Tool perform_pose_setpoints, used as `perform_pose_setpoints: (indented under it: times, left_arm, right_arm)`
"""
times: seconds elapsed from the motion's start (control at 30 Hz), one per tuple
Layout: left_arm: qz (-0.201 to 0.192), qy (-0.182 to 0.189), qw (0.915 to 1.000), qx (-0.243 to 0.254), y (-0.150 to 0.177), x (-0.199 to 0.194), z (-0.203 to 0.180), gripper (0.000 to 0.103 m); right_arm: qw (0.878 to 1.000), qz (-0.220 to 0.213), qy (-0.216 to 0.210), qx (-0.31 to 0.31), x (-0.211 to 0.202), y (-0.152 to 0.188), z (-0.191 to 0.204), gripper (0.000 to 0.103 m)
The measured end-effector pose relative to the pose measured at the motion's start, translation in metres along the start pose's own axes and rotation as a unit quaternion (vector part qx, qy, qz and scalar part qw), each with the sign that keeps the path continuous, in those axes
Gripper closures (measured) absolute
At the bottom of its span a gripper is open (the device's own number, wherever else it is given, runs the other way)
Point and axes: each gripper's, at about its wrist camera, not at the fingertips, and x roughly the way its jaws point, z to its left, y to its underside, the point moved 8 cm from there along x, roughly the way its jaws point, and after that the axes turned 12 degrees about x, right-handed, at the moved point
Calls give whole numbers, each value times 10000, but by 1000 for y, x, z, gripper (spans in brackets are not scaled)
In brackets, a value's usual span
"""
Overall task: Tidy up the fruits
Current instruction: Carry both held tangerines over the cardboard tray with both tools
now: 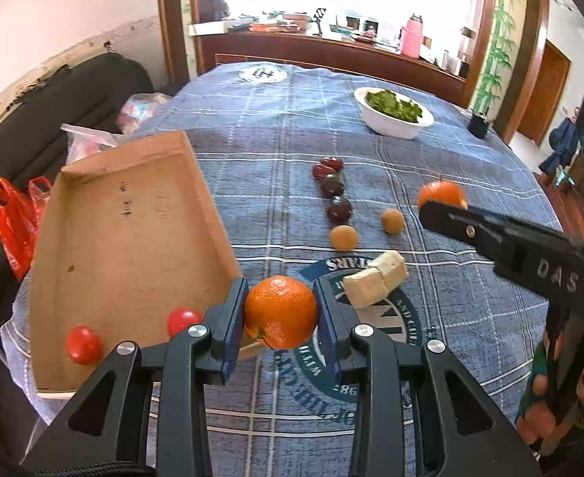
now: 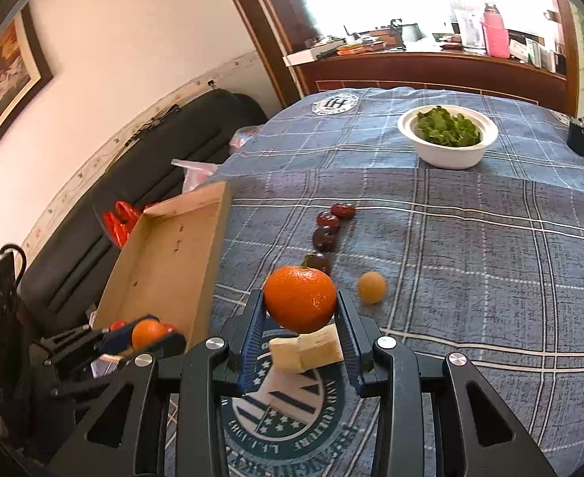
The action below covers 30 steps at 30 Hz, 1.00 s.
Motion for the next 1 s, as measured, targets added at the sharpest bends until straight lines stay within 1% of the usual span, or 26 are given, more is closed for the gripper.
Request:
perform_pose_setpoints:
  times: [0.23,0.87,1.0]
  left_arm:
    - [-71,-129,9998,-125,1,-6,16,72]
    - [-85,-485,9973,-536,13,-11,66,72]
    - [-82,-512,9969,-597,16,-11,74,72]
  right_arm:
    - [9998,61,-75,-147,1,7,15,67]
    - [9979,298,-216,-528,17,24,58,67]
    - [9975,333,-231,-573,21,25,64,67]
